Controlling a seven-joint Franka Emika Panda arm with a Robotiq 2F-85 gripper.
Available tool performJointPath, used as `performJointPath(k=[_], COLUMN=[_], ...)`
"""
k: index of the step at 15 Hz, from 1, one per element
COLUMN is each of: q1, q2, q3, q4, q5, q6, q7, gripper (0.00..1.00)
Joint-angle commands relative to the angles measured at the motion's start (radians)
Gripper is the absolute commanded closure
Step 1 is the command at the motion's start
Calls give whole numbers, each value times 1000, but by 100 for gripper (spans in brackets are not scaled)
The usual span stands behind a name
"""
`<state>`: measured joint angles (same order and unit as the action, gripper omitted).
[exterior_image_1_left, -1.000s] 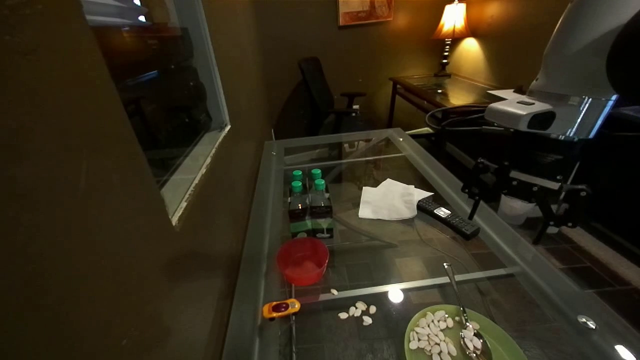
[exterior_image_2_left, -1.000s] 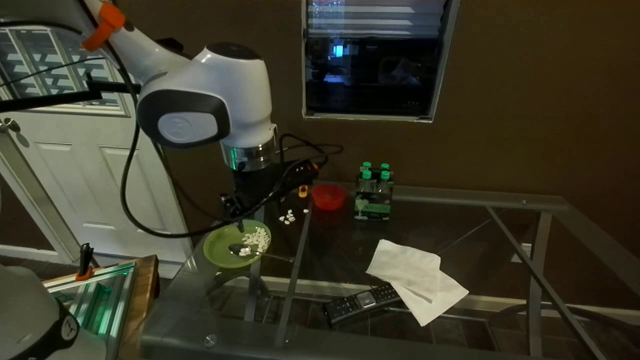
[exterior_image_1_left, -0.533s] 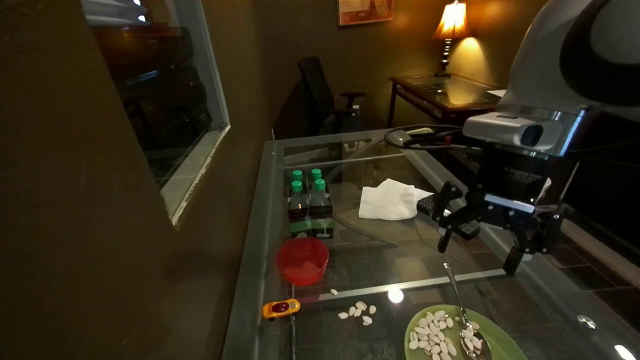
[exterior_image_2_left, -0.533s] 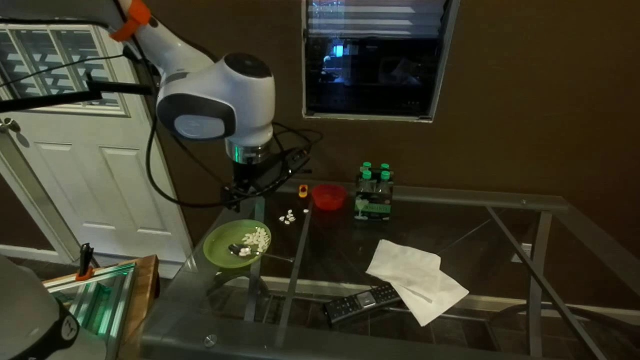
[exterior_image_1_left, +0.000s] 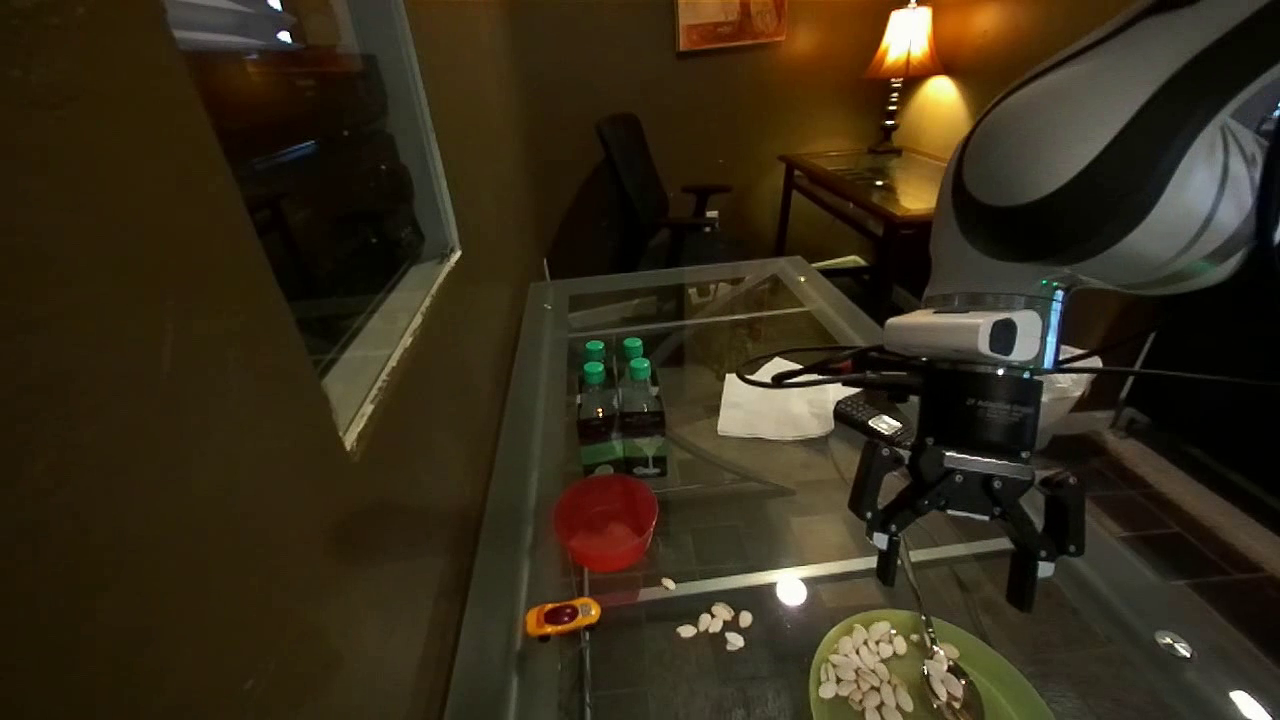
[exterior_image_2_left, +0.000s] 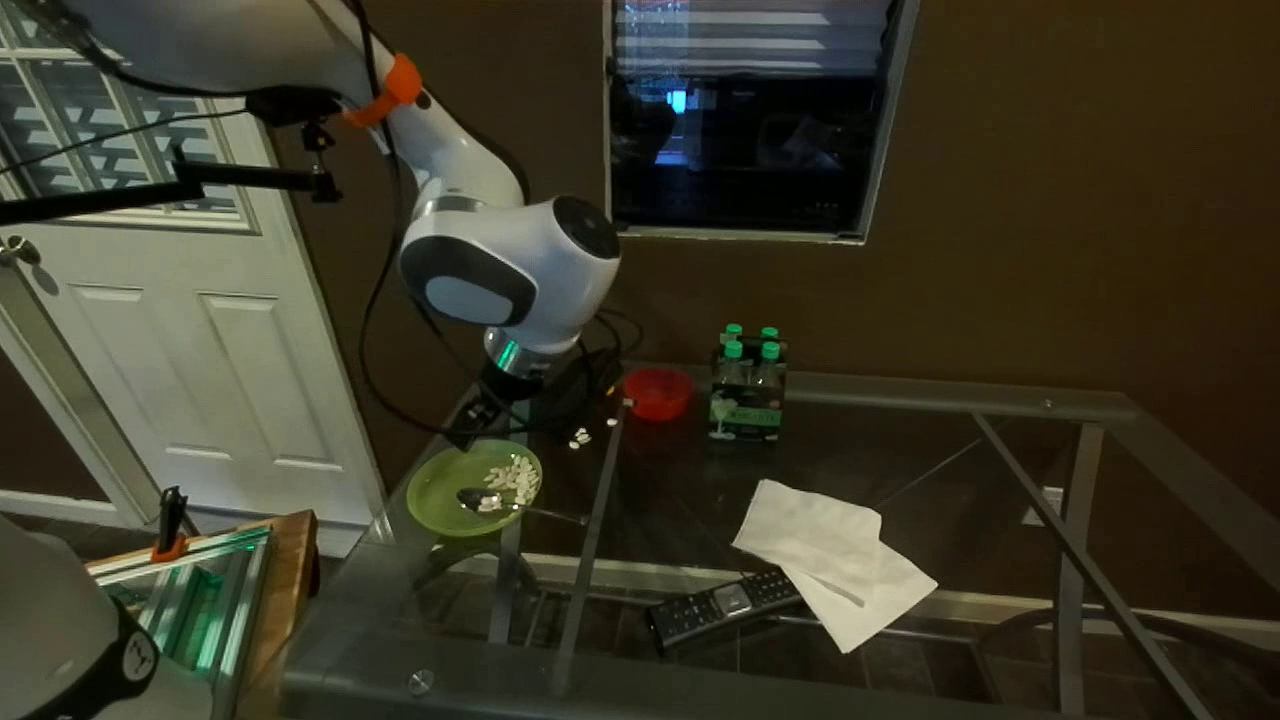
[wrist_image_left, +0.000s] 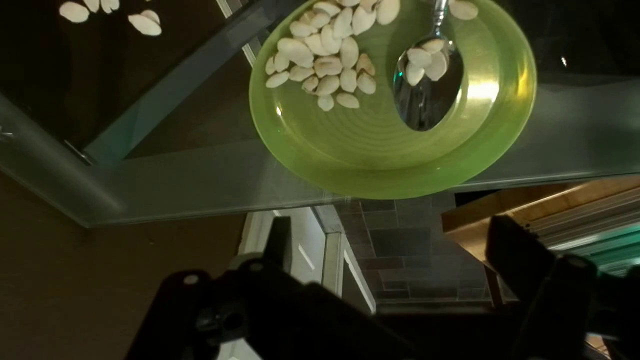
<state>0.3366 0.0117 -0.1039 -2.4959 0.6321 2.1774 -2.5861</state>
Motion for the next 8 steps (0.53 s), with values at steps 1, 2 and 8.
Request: performJointPath(k=[1, 2, 8], q1=[-86, -86, -188], q2=[7, 9, 42], q3=[85, 87, 131], q4=[7, 11, 13], q5=[-3, -3, -36], q6=[-5, -7, 15], q7=[2, 2, 23], gripper=[0, 0, 0])
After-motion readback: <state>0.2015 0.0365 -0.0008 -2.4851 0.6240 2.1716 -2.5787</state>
